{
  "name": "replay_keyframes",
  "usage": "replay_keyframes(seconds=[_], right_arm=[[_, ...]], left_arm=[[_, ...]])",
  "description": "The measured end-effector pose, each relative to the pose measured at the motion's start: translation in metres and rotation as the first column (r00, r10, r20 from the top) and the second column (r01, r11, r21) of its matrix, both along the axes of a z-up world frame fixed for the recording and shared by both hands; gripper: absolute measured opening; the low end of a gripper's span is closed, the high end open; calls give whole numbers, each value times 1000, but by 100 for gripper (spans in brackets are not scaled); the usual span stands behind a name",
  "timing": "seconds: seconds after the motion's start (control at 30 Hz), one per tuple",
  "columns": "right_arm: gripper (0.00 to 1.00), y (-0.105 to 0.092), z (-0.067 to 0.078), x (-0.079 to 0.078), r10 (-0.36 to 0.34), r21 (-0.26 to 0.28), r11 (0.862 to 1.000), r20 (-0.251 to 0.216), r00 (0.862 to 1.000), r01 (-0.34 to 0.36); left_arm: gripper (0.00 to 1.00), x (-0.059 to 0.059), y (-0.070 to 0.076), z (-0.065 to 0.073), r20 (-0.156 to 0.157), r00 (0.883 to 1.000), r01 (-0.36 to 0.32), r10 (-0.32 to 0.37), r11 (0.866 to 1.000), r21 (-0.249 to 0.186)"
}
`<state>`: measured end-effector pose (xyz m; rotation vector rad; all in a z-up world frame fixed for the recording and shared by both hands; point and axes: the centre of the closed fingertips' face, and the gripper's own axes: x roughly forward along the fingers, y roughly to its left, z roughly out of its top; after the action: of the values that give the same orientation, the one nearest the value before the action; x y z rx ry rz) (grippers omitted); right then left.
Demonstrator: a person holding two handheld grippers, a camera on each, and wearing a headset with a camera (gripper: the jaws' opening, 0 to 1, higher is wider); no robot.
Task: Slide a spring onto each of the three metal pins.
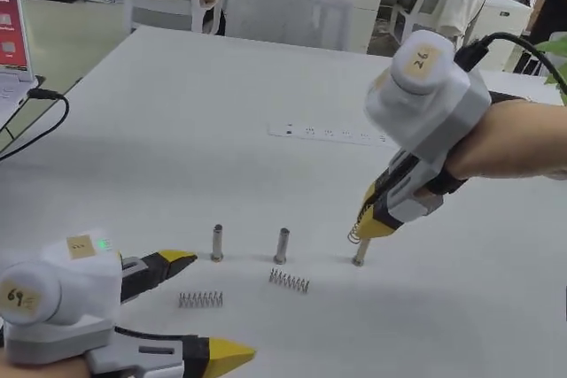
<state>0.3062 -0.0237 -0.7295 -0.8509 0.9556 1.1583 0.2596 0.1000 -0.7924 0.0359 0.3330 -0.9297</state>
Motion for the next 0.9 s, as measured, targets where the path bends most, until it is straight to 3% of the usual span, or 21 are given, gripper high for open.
replay_keyframes(seconds=[0.2, 0.43, 0.67, 0.9], right_arm=[[9, -5, 2, 11, -15, -10, 1000, 13, 1000, 15], [8, -13, -7, 25, -43, -41, 998, 6, 999, 44], [8, -29, -19, 40, -83, -98, 992, 0, 997, 83], [8, -37, -31, 51, -109, -121, 987, -12, 994, 107]], left_arm=[[90, 2, 3, 2, 16, 1000, -17, 18, 1000, -21], [96, 4, 7, 7, 40, 999, -32, 34, 999, -40], [98, 3, 11, 7, 37, 999, -38, 40, 998, -46], [98, 3, 11, 7, 38, 998, -39, 41, 998, -49]])
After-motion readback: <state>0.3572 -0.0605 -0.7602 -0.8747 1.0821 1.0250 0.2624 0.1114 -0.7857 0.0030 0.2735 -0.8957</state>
